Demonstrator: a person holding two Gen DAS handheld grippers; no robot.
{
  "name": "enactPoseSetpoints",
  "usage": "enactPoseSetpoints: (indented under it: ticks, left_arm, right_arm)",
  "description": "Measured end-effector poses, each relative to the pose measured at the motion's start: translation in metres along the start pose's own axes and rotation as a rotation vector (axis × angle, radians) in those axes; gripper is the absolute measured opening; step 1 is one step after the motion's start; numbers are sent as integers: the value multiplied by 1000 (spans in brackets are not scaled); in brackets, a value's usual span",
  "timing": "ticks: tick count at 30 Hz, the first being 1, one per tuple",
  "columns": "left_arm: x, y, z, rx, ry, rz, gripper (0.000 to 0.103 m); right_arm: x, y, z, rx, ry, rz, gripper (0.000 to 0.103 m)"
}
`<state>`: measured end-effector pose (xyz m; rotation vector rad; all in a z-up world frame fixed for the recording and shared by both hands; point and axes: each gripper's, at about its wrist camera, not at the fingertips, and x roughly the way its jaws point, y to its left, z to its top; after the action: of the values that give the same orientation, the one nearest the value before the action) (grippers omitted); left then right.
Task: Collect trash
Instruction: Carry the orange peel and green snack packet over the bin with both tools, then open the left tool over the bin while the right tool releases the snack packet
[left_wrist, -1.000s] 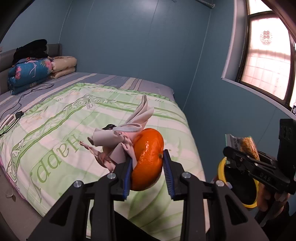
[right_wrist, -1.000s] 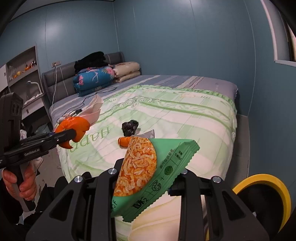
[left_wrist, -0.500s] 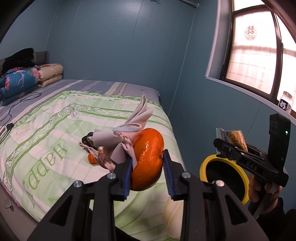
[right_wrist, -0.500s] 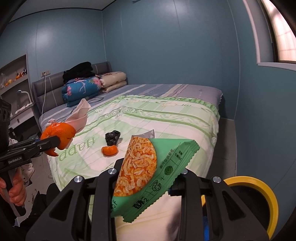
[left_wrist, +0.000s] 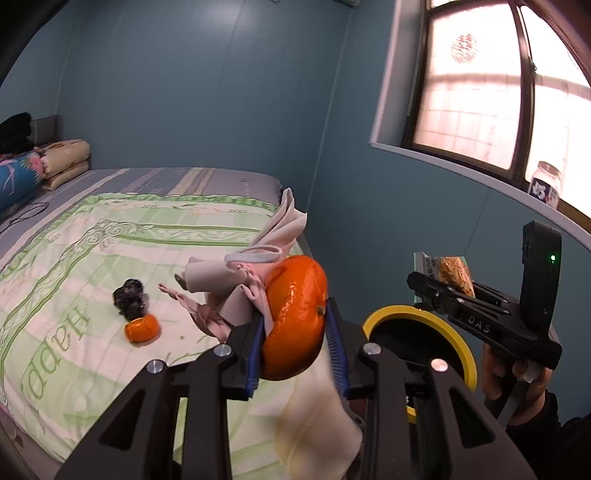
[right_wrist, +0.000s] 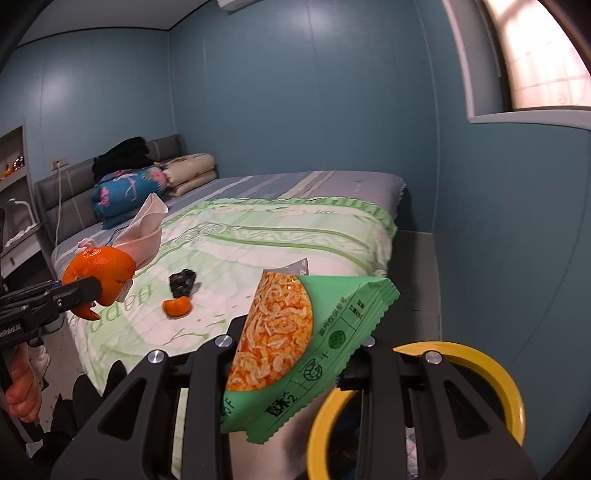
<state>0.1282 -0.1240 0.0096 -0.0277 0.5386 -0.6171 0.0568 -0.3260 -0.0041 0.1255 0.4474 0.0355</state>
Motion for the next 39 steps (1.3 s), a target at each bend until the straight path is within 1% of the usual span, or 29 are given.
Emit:
enactPoseSetpoints:
  ticks: [7, 14, 21, 25, 31, 36, 39]
  left_arm:
    - [17, -25, 8, 54, 17, -37, 29]
    - [37, -52, 9, 101, 46, -86, 29]
    - [67, -74, 7, 135, 92, -141, 29]
    - [90, -86, 3, 134, 138, -171, 29]
    - [122, -105, -12, 119, 208, -215, 29]
    - [148, -120, -34, 125, 306, -237, 29]
    - [159, -124, -44, 111, 360, -256, 29]
  right_arm:
    - [-9, -25, -3, 35, -13, -52, 27]
    - [-13, -52, -7, 95, -1, -116, 27]
    - [-19, -74, -8, 160, -3, -168, 27]
    - [-24, -87, -7, 195, -5, -208, 27]
    - [-23, -102, -14, 250, 20, -243, 28]
    - [-24, -110, -17, 280, 32, -245, 29]
    - [-23, -114, -19, 300, 39, -234, 29]
